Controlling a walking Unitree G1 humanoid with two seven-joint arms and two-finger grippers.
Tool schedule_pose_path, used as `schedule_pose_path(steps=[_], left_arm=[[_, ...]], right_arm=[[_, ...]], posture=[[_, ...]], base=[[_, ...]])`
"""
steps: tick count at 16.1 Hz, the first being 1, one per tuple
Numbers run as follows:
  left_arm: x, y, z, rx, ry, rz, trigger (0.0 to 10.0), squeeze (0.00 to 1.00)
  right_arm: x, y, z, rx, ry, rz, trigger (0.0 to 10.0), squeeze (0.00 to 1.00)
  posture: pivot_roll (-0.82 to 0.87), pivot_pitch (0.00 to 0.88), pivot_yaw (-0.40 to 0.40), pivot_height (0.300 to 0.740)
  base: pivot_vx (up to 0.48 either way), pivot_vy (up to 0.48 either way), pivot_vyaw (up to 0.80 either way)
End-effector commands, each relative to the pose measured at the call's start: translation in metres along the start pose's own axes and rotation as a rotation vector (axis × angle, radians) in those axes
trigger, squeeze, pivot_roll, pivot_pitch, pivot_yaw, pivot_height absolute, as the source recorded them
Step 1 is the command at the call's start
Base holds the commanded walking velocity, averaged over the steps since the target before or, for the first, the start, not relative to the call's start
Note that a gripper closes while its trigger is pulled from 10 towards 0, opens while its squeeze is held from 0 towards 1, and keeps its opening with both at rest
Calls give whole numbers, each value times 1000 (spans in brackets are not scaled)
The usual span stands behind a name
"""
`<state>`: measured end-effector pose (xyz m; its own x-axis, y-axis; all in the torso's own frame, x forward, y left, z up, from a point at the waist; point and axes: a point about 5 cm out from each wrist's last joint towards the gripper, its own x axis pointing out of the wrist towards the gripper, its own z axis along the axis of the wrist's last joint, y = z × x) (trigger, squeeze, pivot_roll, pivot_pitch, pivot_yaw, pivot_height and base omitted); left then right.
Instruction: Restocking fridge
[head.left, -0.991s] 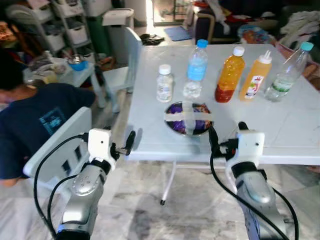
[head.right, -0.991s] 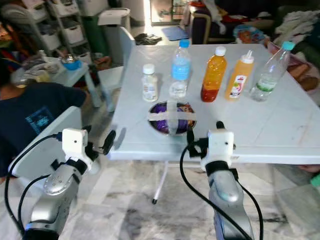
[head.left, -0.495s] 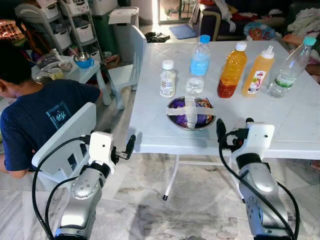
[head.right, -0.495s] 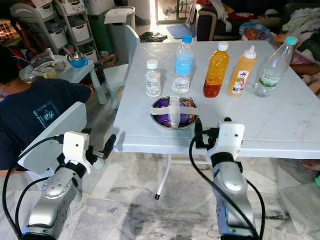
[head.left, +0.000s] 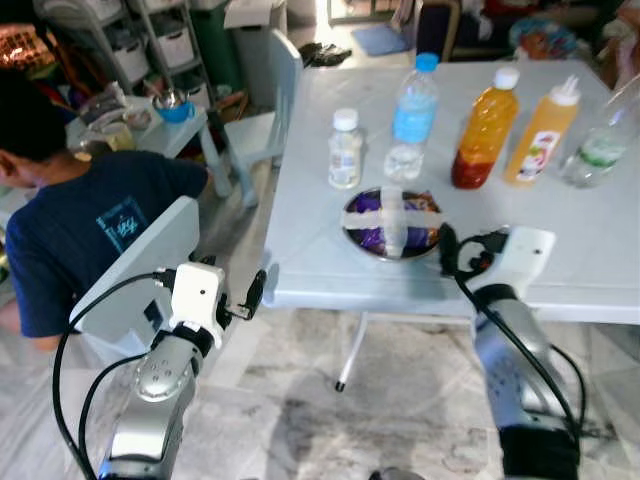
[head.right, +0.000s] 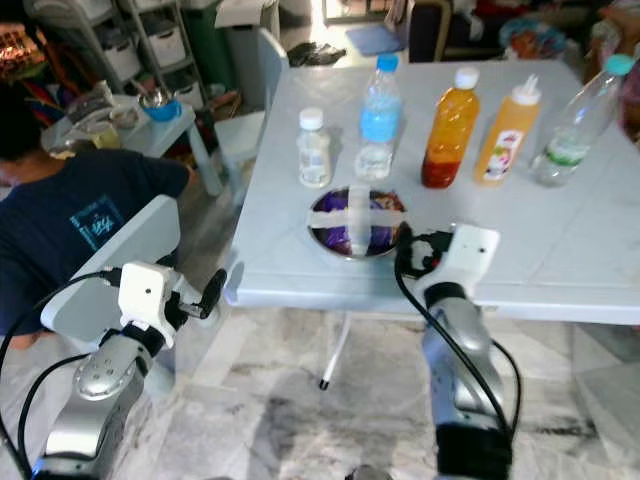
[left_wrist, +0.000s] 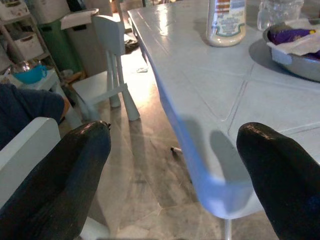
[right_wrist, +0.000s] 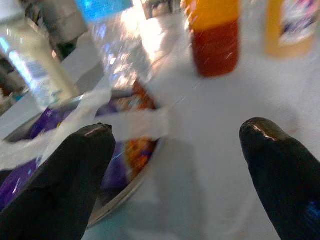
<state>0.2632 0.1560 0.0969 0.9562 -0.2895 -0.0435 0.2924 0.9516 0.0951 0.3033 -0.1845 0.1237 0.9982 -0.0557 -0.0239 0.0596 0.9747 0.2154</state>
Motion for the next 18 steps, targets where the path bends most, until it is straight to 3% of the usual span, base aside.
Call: schedule_pose_path(steps=[1,3,5,8,12,14,15,18], left_arm=[[-4,1,0,23,14,-13,10000,0],[-5,1,0,28,16,-17,10000,0],[-7,2,2,54,13,-28,10000,0],[-6,1,4,58,11,-33,10000,0],[-5,-3,5,64,11,-55,10000,0],[-5,-3,5,66,11,-57,10000,0],[-6,-5,5,67,10,-59,10000,0],[-6,-7,5,67,8,-66,10000,0]], right_arm=[[5,7,1,37,13,22,10000,0],[7,10,1,60,17,23,10000,0],[10,34,-3,114,39,72,10000,0],[7,54,-9,201,88,103,10000,0],[7,68,-16,308,182,133,10000,0],[6,69,-22,308,240,131,9843,0],[2,67,-34,301,329,120,0,0],[4,55,-37,348,384,48,0,0]], posture=[[5,103,94,740],[7,103,94,740],[24,101,95,740],[28,100,98,740],[26,99,100,740],[25,100,99,740],[26,101,98,740],[27,102,99,740]], base=[[0,0,0],[0,0,0],[0,0,0],[0,0,0],[0,0,0],[0,0,0],[0,0,0],[0,0,0]])
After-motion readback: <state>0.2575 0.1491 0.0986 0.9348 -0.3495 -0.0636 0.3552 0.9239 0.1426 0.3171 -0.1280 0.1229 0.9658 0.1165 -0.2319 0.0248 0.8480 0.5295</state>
